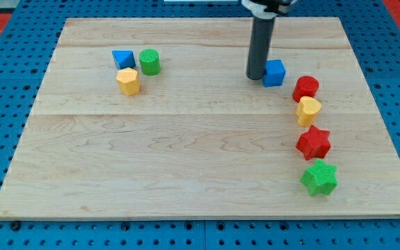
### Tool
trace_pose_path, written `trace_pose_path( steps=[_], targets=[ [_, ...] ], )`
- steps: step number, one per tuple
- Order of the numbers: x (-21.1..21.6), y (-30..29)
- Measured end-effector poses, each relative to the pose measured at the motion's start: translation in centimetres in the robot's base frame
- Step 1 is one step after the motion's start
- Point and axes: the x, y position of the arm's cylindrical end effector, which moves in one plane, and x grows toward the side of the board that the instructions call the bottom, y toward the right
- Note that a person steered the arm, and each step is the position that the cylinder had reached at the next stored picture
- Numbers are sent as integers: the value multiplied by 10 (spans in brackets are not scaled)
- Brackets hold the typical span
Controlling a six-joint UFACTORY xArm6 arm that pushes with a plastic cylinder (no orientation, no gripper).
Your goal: Move the blue cube above the red circle
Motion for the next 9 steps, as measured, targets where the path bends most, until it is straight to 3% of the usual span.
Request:
trace_pose_path(
  steps=[3, 9],
  targets=[
    [-17, 25],
    [-10, 43]
  ],
)
